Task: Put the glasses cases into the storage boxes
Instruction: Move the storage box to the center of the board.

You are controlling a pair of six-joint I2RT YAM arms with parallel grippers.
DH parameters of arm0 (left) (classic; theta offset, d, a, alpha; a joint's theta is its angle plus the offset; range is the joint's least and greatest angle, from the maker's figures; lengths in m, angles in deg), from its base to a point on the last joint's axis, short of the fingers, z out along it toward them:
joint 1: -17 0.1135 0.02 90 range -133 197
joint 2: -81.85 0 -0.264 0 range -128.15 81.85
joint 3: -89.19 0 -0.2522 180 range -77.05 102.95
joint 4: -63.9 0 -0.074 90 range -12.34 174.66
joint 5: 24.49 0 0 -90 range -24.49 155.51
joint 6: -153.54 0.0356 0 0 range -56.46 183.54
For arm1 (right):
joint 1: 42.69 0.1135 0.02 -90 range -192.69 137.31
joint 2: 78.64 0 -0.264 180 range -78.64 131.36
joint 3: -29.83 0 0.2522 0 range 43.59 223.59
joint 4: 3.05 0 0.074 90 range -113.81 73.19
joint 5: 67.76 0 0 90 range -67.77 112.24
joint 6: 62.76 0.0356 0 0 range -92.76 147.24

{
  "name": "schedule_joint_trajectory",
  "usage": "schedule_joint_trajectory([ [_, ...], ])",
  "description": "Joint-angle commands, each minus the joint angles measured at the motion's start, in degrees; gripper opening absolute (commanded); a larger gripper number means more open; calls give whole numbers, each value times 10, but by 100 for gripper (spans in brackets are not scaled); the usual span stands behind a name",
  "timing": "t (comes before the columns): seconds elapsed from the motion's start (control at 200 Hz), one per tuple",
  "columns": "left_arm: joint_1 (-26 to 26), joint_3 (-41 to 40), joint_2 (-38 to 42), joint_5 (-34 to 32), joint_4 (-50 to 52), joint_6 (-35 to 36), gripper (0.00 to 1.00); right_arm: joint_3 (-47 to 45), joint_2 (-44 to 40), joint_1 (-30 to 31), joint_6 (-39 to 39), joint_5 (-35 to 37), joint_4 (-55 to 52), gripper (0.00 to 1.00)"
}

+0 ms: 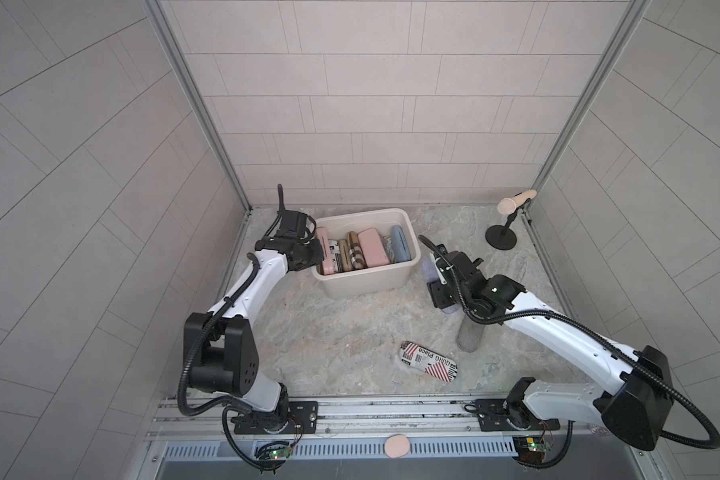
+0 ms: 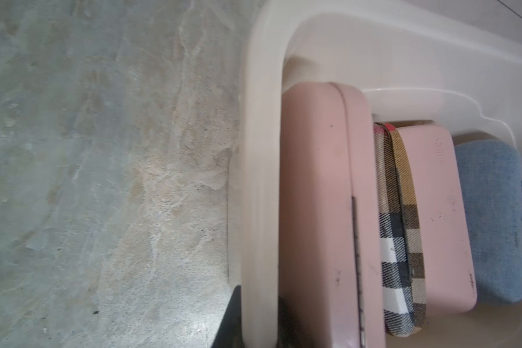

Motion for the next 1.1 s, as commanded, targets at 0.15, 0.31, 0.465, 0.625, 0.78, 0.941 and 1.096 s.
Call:
schedule_joint_trajectory([
  [0.15, -73, -17, 56, 13, 12, -19, 0, 61, -17, -46, 62, 29, 16, 48],
  [0.31, -75, -30, 86, -4, 6, -32, 0, 103, 48, -71, 80, 7, 38, 48],
  [0.465, -76, -81, 122, -41, -28, -100, 0, 150, 103, -71, 111, -23, 42, 48],
  [0.625, -78, -152, 168, -65, -93, -168, 0, 167, 136, -62, 133, -52, 54, 48],
  [0.78, -82, -170, 180, -72, -127, -178, 0, 172, 155, -42, 132, -44, 51, 47],
  [0.941, -83, -140, 142, -23, -139, -159, 0, 162, 180, -27, 137, -51, 57, 47],
  [1.096, -81, -96, 116, 18, -107, -121, 21, 142, 190, -27, 141, -44, 63, 49],
])
